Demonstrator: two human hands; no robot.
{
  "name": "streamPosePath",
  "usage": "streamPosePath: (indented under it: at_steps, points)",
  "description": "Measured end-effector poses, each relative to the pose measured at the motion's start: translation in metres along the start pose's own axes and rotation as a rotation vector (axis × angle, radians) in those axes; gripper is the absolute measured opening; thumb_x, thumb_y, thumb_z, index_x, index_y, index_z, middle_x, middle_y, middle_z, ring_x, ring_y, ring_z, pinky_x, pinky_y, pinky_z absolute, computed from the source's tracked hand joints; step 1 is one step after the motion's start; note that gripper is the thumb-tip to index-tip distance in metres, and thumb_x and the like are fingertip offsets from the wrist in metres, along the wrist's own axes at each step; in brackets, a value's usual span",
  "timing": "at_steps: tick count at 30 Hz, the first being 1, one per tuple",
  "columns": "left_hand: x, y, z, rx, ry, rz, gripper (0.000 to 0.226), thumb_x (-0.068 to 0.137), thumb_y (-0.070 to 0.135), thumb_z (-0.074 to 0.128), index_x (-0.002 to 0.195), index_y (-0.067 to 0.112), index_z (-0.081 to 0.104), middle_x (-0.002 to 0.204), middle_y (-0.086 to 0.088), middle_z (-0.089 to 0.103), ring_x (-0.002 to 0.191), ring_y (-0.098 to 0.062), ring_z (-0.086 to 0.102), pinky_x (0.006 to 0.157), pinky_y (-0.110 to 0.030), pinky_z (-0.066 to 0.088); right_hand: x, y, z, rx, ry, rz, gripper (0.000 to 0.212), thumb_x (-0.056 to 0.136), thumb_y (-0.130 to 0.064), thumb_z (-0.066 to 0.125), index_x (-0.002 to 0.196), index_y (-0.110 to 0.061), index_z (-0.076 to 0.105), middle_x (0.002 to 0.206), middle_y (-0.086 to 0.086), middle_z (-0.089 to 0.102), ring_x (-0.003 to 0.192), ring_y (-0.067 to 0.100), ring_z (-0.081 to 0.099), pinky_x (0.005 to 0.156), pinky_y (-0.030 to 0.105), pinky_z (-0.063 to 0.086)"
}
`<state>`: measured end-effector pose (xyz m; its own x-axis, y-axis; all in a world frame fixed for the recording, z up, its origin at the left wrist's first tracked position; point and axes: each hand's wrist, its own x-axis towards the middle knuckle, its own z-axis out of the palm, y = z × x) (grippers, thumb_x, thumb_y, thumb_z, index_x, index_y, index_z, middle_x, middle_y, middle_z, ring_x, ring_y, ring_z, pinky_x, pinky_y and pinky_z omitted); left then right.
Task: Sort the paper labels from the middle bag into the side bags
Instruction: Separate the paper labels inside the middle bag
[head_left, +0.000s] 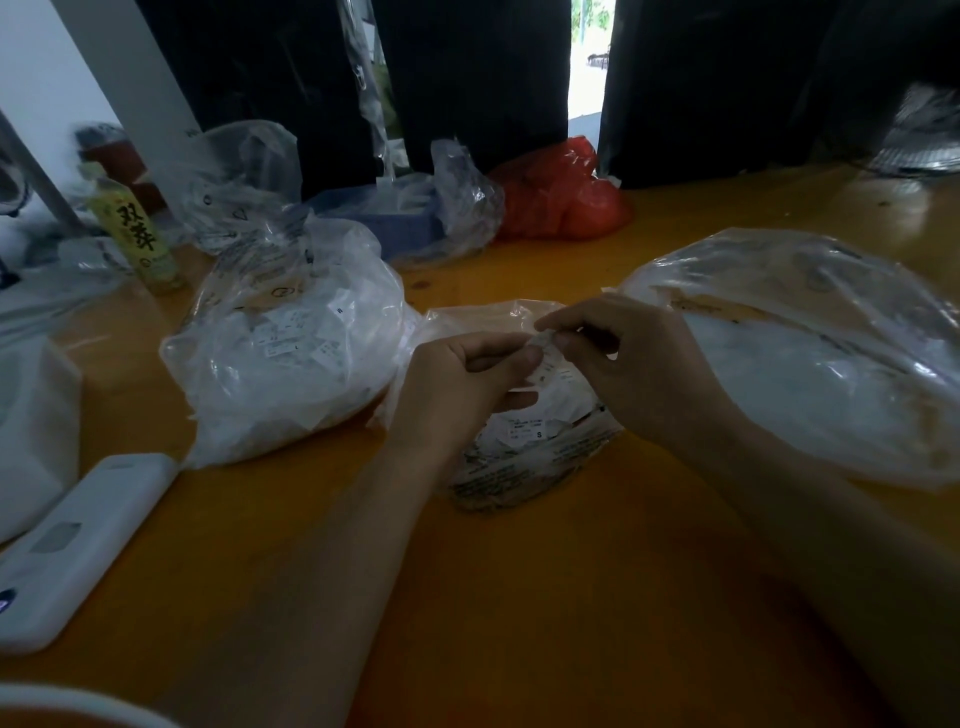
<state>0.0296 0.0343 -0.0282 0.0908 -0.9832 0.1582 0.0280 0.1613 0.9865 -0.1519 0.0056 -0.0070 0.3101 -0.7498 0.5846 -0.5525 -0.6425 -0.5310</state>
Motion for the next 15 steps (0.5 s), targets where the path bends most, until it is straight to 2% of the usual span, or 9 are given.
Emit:
streamPosePath:
  at_steps: [2,4,9,13,15]
  points:
    - [0.0002,0.0010,0.0006,-0.009,0.013,-0.015,0.015,0.089,0.017,0.082,0.103,0.021,0.078,0.098,-0.001,0.082,0.089,-0.018,0.079,0.070,-0.025,0.063,-0.0002,0.0007,0.0016,0.038,0.027,0.055,0.025,0.098,-0.023,0.065,0.122,-0.027,0.067,0.097,-0.019,0.065,0.085,-0.004,0.063,0.074,0.004,0.047]
    - [0.0010,0.0018,0.0006,-0.006,0.035,-0.022,0.017,0.088,0.019,0.083,0.103,0.022,0.078,0.098,0.001,0.082,0.088,-0.016,0.079,0.067,-0.025,0.063,0.0000,0.0025,0.0024,0.082,0.063,0.119,0.021,0.096,-0.026,0.067,0.117,-0.028,0.066,0.091,-0.021,0.065,0.083,-0.007,0.063,0.070,0.002,0.045]
    - [0.0001,0.0017,-0.0008,0.031,0.060,-0.006,0.015,0.086,0.028,0.084,0.100,0.029,0.078,0.097,0.009,0.082,0.092,-0.009,0.078,0.061,-0.024,0.061,-0.0038,-0.0027,0.0058,0.086,-0.031,0.051,0.009,0.096,-0.031,0.067,0.103,-0.030,0.073,0.089,-0.025,0.064,0.085,-0.006,0.062,0.074,0.005,0.046]
    - [0.0013,0.0028,-0.0019,0.010,0.057,-0.019,0.015,0.088,0.028,0.082,0.102,0.024,0.080,0.098,0.006,0.082,0.091,-0.009,0.077,0.058,-0.022,0.058,-0.0029,-0.0027,0.0043,0.121,-0.067,0.059,0.008,0.093,-0.034,0.070,0.100,-0.031,0.071,0.092,-0.022,0.066,0.079,-0.004,0.063,0.068,0.007,0.047]
    - [0.0019,0.0027,-0.0019,0.006,0.054,-0.028,0.014,0.087,0.029,0.084,0.100,0.027,0.081,0.098,0.004,0.082,0.088,-0.008,0.077,0.058,-0.021,0.058,-0.0016,0.0007,0.0033,0.107,-0.037,0.089,0.005,0.093,-0.030,0.070,0.099,-0.030,0.070,0.089,-0.021,0.066,0.081,-0.004,0.062,0.068,0.007,0.047]
